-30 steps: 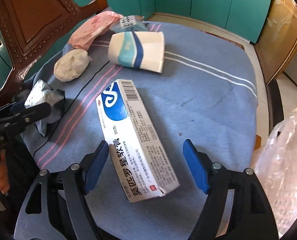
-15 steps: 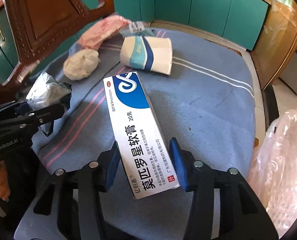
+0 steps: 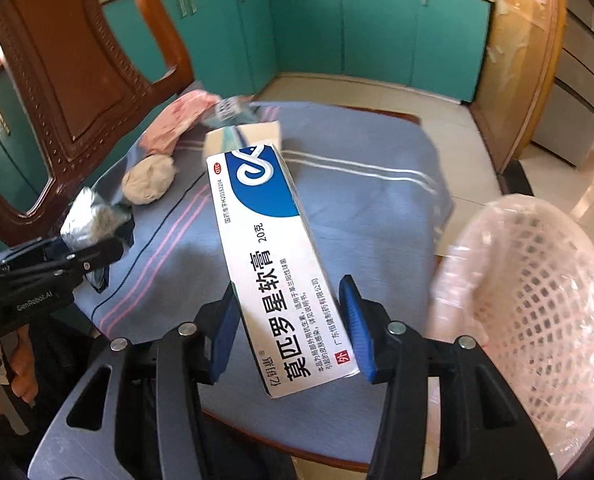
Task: Collect trash
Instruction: 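Grasp the white medicine box with the right tool while the left tool lifts the plastic bag, then carry the bag and medicine box over the basket and open both tools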
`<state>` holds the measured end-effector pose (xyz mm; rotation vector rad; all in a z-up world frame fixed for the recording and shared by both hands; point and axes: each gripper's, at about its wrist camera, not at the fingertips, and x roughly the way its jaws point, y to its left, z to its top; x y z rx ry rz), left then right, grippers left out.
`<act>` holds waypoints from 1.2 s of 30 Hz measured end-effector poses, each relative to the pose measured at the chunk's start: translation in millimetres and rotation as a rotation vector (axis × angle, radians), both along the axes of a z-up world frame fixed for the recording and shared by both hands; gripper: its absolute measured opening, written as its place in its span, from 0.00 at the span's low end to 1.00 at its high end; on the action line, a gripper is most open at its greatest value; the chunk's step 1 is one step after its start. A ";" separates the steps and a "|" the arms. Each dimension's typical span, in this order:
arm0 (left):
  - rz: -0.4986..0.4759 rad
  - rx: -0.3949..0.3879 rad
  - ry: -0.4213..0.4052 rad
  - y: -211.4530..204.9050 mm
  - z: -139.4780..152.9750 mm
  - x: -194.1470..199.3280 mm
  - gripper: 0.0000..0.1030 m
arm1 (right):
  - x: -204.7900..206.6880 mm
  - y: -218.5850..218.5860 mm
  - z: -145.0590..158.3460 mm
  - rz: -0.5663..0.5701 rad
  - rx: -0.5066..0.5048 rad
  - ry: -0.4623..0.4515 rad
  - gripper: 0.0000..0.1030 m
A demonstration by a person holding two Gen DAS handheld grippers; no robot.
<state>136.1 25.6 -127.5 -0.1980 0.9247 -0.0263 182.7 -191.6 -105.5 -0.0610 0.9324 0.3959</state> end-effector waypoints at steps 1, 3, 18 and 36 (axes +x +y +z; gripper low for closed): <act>-0.008 0.002 -0.007 -3.8 2.4 -0.4 0.49 | -2.0 -10.8 4.5 -0.024 0.012 -0.013 0.48; -0.034 -0.011 -0.021 -12.7 7.7 1.4 0.49 | -5.5 -34.1 13.4 -0.075 0.034 -0.038 0.48; -0.432 -0.046 -0.065 -185.0 39.8 21.6 0.49 | -58.0 -210.5 25.5 -0.462 0.062 -0.135 0.48; -0.529 -0.023 -0.065 -264.1 27.6 40.2 0.82 | -63.3 -242.2 -4.1 -0.551 0.076 -0.060 0.50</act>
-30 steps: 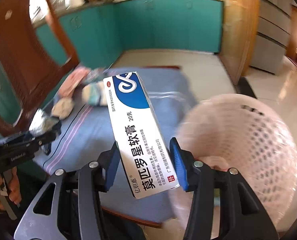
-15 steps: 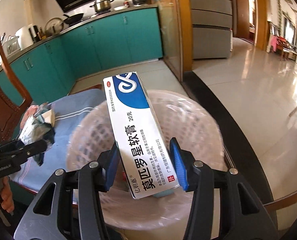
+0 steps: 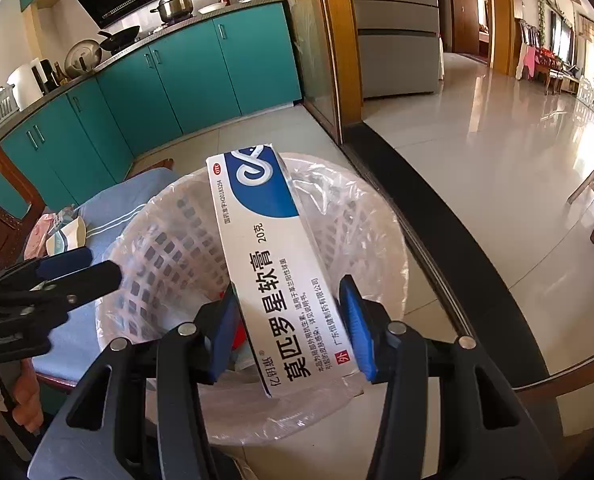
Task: Collect trash
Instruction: 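Carry the bag and medicine box over the basket and open both tools, then grasp the white tissue with the left tool while the right tool grasps the paper cup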
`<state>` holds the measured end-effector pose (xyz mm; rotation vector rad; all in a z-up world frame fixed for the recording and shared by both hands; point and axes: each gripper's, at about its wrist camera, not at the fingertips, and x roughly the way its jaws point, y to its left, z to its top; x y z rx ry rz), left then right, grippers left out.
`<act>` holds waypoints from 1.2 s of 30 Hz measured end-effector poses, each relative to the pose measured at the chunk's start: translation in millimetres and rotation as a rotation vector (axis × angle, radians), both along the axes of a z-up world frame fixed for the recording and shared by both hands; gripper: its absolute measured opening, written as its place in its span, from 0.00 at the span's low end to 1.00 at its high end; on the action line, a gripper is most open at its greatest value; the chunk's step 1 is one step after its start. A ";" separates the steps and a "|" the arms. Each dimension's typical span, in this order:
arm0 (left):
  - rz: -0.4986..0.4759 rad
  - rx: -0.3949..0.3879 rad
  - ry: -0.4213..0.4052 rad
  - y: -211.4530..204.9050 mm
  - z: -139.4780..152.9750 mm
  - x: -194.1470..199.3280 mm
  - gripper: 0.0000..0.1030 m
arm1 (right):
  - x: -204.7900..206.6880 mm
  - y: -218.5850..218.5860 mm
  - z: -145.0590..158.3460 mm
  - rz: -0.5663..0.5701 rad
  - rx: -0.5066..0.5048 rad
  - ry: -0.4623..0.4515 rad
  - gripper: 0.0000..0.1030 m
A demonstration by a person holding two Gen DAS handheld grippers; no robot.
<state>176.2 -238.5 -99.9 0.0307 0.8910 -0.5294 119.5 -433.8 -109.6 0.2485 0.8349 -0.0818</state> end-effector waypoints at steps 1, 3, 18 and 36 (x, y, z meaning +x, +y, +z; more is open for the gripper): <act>0.016 0.000 -0.006 7.2 2.5 -2.6 0.82 | 2.7 1.9 -1.7 -0.002 0.001 0.008 0.50; 0.075 0.011 -0.027 28.4 3.9 -3.7 0.82 | 6.4 6.5 -3.7 0.001 0.004 0.017 0.60; 0.716 0.192 0.037 290.3 -39.1 62.6 0.82 | 66.8 128.1 19.3 0.259 0.039 -0.007 0.69; 0.618 0.127 0.064 299.7 -53.5 -4.5 0.42 | 222.2 381.6 -34.1 0.638 -0.032 0.138 0.89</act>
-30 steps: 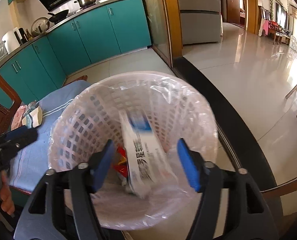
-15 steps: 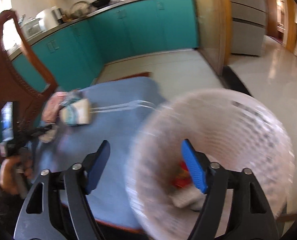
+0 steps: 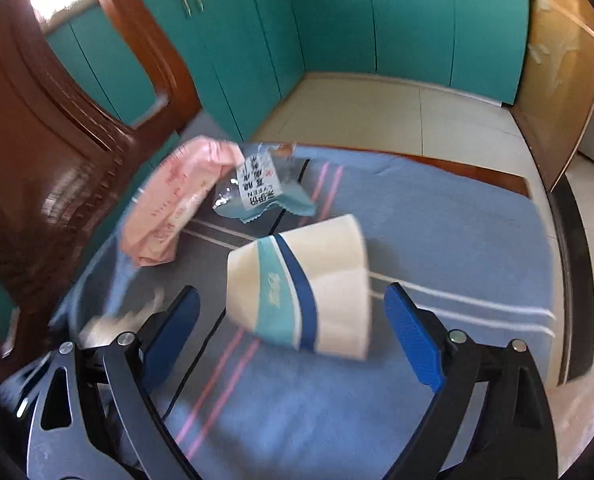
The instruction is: Collect trash
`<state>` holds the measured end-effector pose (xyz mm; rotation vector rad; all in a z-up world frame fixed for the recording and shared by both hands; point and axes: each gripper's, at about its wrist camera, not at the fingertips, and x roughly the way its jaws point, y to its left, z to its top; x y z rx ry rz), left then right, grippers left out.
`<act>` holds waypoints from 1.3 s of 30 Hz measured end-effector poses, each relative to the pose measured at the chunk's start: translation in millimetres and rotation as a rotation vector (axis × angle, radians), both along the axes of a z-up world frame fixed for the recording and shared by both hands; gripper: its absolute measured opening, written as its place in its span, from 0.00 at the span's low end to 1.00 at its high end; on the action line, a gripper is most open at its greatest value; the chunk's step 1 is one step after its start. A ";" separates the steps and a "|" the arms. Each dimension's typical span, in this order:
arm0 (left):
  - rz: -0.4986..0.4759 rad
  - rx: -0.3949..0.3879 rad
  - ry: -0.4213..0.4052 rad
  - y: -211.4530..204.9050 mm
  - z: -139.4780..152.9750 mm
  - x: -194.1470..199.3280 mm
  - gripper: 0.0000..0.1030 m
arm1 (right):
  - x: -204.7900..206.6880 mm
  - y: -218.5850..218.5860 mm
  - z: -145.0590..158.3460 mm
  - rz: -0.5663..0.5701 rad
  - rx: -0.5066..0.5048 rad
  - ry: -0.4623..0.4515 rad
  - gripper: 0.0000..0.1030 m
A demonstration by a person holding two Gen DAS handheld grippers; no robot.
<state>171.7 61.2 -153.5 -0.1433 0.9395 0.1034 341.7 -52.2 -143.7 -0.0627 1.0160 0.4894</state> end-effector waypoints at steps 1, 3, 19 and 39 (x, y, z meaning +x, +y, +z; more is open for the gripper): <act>-0.012 -0.001 0.004 -1.9 -0.4 -2.0 0.42 | 3.7 5.6 -5.1 -0.006 -0.023 0.000 0.89; -0.025 0.009 0.003 -5.7 0.7 -6.2 0.42 | 8.5 12.2 -11.7 -0.014 -0.070 -0.007 0.91; -0.052 -0.031 0.009 -4.3 -5.3 -5.6 0.42 | -32.1 2.7 -17.4 0.039 -0.099 -0.008 0.81; -0.147 -0.062 0.006 -30.4 3.1 -34.2 0.29 | -114.9 -84.2 5.2 -0.085 -0.087 -0.033 0.81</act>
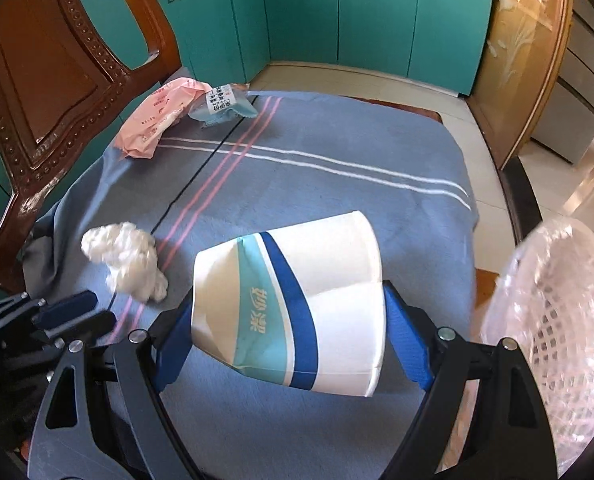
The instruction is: Collect trash
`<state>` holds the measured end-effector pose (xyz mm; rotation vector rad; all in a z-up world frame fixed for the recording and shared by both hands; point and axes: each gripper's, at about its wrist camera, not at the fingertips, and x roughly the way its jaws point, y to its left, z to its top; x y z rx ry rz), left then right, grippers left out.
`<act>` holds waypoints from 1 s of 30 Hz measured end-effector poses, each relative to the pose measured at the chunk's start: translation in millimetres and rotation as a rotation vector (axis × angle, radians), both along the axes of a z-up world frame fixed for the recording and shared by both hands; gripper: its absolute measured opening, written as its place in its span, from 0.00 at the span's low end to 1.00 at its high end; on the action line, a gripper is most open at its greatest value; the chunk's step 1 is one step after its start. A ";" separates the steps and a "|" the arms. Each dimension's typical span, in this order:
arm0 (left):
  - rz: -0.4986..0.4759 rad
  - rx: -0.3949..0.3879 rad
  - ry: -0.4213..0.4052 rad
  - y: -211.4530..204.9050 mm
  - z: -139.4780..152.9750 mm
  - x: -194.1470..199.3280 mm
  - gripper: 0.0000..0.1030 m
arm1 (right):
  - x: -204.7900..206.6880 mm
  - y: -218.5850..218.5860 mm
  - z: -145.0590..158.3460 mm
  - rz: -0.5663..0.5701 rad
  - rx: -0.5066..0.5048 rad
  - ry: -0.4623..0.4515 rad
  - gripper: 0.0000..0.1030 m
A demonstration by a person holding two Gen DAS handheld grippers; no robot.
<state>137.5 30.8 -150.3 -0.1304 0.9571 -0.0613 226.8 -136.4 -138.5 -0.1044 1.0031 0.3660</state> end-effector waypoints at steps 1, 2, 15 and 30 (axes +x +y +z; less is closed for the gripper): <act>0.005 0.005 -0.004 0.8 1.8 -1.4 0.29 | -2.7 -2.3 -0.7 0.000 0.001 0.004 0.81; 0.010 0.009 -0.009 2.0 3.9 -3.1 0.29 | -5.2 -3.8 -2.1 -0.001 0.001 0.010 0.81; 0.031 0.023 -0.020 6.3 8.2 -9.2 0.50 | -18.0 -5.5 -12.2 -0.008 0.016 0.050 0.81; 0.041 0.008 -0.008 11.2 4.6 -10.0 0.65 | -21.5 -10.0 -12.4 -0.013 0.053 0.074 0.82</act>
